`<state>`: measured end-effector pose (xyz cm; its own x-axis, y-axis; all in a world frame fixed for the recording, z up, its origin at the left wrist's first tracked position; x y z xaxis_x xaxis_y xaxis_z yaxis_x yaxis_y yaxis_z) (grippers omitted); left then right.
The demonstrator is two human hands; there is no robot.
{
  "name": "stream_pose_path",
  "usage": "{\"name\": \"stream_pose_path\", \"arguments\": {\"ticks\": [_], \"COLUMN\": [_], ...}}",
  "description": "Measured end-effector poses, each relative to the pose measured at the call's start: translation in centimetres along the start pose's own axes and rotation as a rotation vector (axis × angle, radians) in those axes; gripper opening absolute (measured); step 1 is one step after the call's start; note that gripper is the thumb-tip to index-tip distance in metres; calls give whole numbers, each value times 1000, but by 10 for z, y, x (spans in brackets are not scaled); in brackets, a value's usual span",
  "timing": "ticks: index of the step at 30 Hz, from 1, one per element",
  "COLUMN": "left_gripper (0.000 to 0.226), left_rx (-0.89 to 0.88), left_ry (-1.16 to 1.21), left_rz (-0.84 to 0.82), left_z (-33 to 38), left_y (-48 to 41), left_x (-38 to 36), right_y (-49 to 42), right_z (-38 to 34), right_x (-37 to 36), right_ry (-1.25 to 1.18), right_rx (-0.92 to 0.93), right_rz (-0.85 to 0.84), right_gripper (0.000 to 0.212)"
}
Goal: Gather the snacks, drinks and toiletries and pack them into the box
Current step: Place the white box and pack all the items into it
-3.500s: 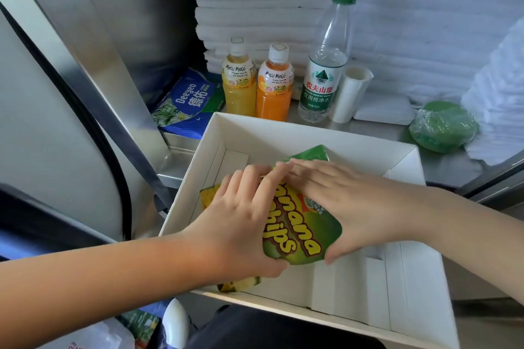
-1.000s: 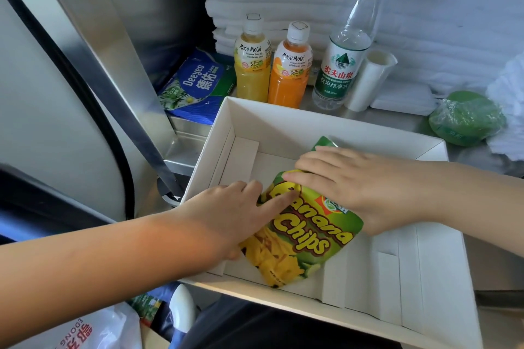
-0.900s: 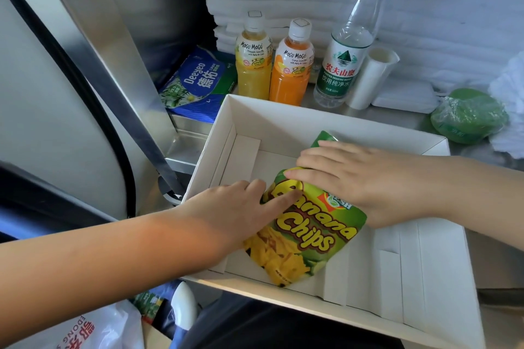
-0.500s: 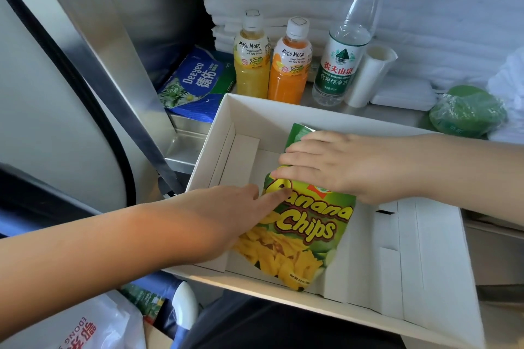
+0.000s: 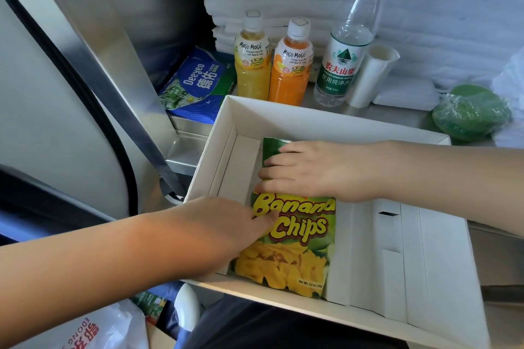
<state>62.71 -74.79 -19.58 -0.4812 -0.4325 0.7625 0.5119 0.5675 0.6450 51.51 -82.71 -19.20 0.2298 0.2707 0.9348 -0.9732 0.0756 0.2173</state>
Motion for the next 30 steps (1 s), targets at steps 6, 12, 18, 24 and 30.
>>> {"name": "stream_pose_path", "arguments": {"ticks": [6,12,18,24,30], "left_gripper": [43,77,93,107,117], "left_rx": [-64,160,167,159,152], "left_ry": [-26,79,40,-75,-26], "left_rz": [246,400,300,260,224], "left_z": [-6,-27,-30,-28,-24], "left_y": [-4,-10,-39,-44,-41], "left_x": [12,23,19,15,9], "right_y": [-3,43,42,46,43], "right_z": [1,15,16,20,17], "right_x": [-7,4,-4,2,6], "right_ry": [84,-69,-49,89,189], "right_rx": [-98,-303,-312,-218,-155], "right_rz": [-38,-114,-193,-75,11], "right_gripper": [75,85,67,50,39]}}
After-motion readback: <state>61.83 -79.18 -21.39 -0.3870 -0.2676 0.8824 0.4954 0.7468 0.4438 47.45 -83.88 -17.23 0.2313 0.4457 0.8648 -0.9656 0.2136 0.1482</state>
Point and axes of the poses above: each hand's wrist, its own y-axis away from the middle knuckle, its own x-axis out of the back of the hand, z = x × y, the point moved 5 cm from there along -y, towards the middle knuckle, and after that the axes turned 2 degrees about z, right-handed, at the moved point
